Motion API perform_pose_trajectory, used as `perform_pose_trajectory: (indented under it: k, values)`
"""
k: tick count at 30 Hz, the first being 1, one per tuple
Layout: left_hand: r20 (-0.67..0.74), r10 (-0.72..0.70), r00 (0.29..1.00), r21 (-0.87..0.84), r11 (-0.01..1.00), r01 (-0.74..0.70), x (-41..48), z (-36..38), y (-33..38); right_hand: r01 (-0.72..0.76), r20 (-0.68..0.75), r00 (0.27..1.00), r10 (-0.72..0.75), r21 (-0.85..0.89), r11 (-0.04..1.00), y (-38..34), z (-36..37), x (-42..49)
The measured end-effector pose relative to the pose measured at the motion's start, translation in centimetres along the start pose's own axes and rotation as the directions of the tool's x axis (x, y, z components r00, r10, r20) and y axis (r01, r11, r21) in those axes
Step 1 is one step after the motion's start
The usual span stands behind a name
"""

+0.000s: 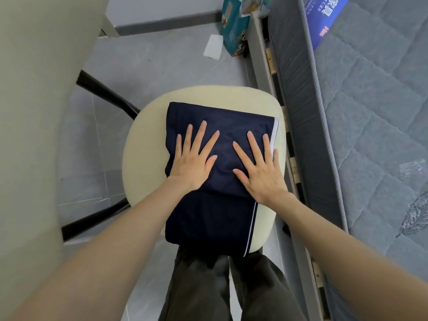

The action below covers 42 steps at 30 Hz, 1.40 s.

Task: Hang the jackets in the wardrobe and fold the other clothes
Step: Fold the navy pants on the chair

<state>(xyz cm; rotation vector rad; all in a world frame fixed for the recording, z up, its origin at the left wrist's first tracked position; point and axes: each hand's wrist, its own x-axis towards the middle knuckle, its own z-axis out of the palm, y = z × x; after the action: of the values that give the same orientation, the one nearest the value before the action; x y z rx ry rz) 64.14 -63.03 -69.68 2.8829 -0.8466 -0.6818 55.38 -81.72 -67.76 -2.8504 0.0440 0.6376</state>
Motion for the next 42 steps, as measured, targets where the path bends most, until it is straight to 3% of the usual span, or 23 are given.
perform_pose_trajectory:
  k: [2, 4, 6, 7, 8, 10, 12, 14, 17, 21, 25, 30, 32, 35, 37, 40, 42]
  values:
    - [-0.037, 0.014, 0.999, -0.011, 1.0, -0.014, -0.6, 0.7, -0.3, 0.053, -0.07, 0.997, -0.043, 0.146, 0.988, 0.8, 0.4, 0.1]
    - [-0.092, 0.01, 0.996, -0.048, 0.999, -0.015, -1.1, 0.6, -0.3, 0.025, -0.222, 0.974, 0.04, 0.284, 0.959, 0.9, 0.4, -0.3]
    - [-0.145, -0.02, 0.989, -0.114, 0.994, 0.004, -1.5, -0.1, -0.1, -0.104, -0.387, 0.879, 0.277, 0.413, 0.905, 0.5, 0.2, -1.1]
    - [-0.158, -0.04, 0.987, -0.159, 0.987, 0.014, -1.6, -0.5, 0.2, -0.209, -0.384, 0.812, 0.44, 0.513, 0.833, 0.1, 0.1, -1.6]
    - [-0.165, -0.053, 0.985, -0.198, 0.98, 0.02, -1.6, -0.9, 0.6, -0.308, -0.31, 0.741, 0.596, 0.631, 0.712, -0.3, 0.1, -2.1]
    - [-0.174, -0.055, 0.983, -0.225, 0.974, 0.015, -1.1, -1.7, 1.5, -0.457, 0.007, 0.631, 0.776, 0.811, 0.365, -0.3, 0.1, -2.5]
    - [-0.172, -0.038, 0.984, -0.222, 0.975, -0.001, -0.1, -2.5, 2.4, -0.553, 0.372, 0.598, 0.71, 0.833, 0.029, -0.1, -0.3, -2.6]
    - [-0.169, 0.003, 0.986, -0.209, 0.977, -0.039, 1.3, -3.3, 3.4, -0.563, 0.499, 0.633, 0.592, 0.821, -0.09, 0.4, -0.8, -2.8]
    - [-0.112, 0.093, 0.989, -0.128, 0.986, -0.107, 4.6, -4.2, 5.3, -0.459, 0.399, 0.736, 0.547, 0.888, -0.031, 0.6, -1.2, -3.0]
    - [0.046, 0.061, 0.997, -0.168, 0.984, -0.052, 8.0, -4.6, 7.1, -0.316, 0.204, 0.805, 0.558, 0.942, 0.11, 1.0, -2.0, -2.3]
    - [0.021, -0.003, 1.0, -0.214, 0.977, 0.007, 8.2, -4.7, 7.0, -0.209, 0.066, 0.747, 0.662, 0.968, 0.14, 1.8, -3.2, -0.4]
    - [-0.054, 0.087, 0.995, -0.223, 0.97, -0.097, 6.6, -4.9, 4.9, -0.429, 0.268, 0.668, 0.694, 0.901, 0.065, 3.0, -2.8, 0.9]
    - [-0.036, 0.09, 0.995, -0.229, 0.969, -0.095, 6.3, -5.2, 3.2, -0.398, 0.22, 0.65, 0.728, 0.914, 0.079, 3.0, -3.6, 1.1]
    - [0.09, 0.057, 0.994, -0.149, 0.988, -0.043, 6.5, -5.9, 0.6, -0.238, -0.116, 0.725, 0.679, 0.883, 0.405, 1.7, -5.4, 1.6]
    - [0.169, 0.034, 0.985, -0.073, 0.997, -0.022, 7.0, -6.5, -0.8, -0.175, -0.222, 0.807, 0.547, 0.794, 0.581, 0.7, -6.1, 2.4]
    - [0.235, 0.046, 0.971, -0.036, 0.999, -0.039, 8.0, -7.6, -1.7, -0.296, -0.025, 0.93, 0.366, 0.536, 0.79, 1.0, -7.1, 4.4]
    - [0.267, 0.053, 0.962, -0.002, 0.998, -0.055, 8.3, -8.1, -1.8, -0.339, 0.137, 0.941, 0.31, 0.324, 0.883, 1.3, -7.8, 5.6]
